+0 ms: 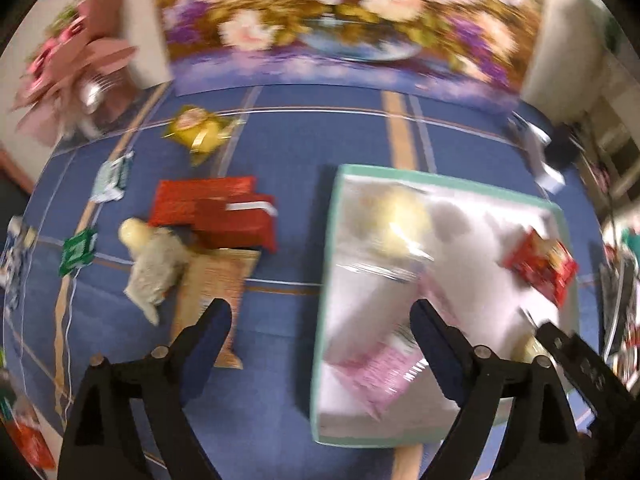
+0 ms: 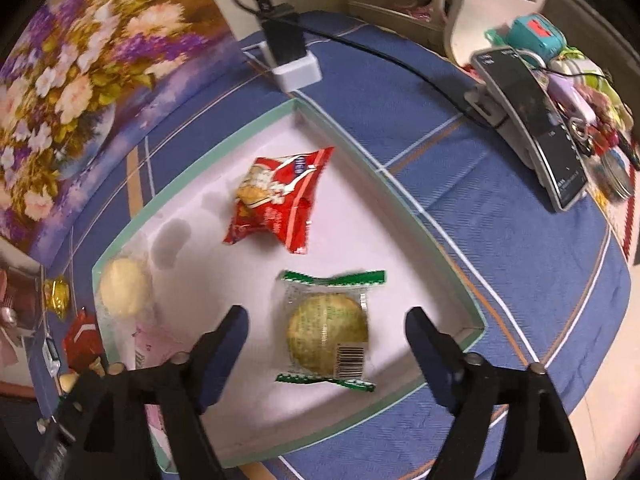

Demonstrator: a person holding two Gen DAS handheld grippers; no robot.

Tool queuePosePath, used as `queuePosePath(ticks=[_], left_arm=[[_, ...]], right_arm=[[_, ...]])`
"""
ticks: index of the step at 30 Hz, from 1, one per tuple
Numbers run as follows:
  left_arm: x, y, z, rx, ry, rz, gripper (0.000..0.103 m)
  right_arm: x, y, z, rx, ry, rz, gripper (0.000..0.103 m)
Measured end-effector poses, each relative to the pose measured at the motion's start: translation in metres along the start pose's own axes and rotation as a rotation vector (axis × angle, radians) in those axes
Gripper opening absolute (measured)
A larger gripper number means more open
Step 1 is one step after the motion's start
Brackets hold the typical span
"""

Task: Organize snacks
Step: 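Release the cookie bag in the tray with the right gripper while the left drops the pink bag, then move both open grippers back to the snack pile, right toward the tan barcode bag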

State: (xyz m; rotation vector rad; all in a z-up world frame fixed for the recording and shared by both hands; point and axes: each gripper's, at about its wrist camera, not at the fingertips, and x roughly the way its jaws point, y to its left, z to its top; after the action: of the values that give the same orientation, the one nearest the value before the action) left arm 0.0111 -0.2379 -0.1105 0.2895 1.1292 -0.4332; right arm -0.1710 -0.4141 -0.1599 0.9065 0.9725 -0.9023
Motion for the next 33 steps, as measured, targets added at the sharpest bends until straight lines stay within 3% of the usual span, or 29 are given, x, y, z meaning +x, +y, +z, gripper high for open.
queuePosePath(ticks=[3, 5, 13, 24, 33], left_arm=[[0.005, 0.016, 0.002, -0.063, -0.001, 0.033, 0.098], [0.009, 0.027, 0.004, -0.095, 0.004, 0.054, 0.101], [0.01, 0.085, 0.013, -0.24, 0.007, 0.143, 0.102], [-0.014, 0.142, 0.021, -0.233, -0.044, 0.183, 0.102], [-0.033, 0.193, 0.019, -0.293, -0.083, 0.207, 0.102]], right_arm=[[0.003, 0.007, -0.001, -0.022, 0.001, 0.012, 0.09], [0.003, 0.011, -0.002, -0.033, -0.004, 0.015, 0.103], [-0.008, 0.034, -0.009, -0.087, -0.017, 0.039, 0.103], [-0.028, 0.09, -0.036, -0.216, -0.029, 0.059, 0.103], [-0.045, 0.131, -0.061, -0.314, -0.067, 0.089, 0.103]])
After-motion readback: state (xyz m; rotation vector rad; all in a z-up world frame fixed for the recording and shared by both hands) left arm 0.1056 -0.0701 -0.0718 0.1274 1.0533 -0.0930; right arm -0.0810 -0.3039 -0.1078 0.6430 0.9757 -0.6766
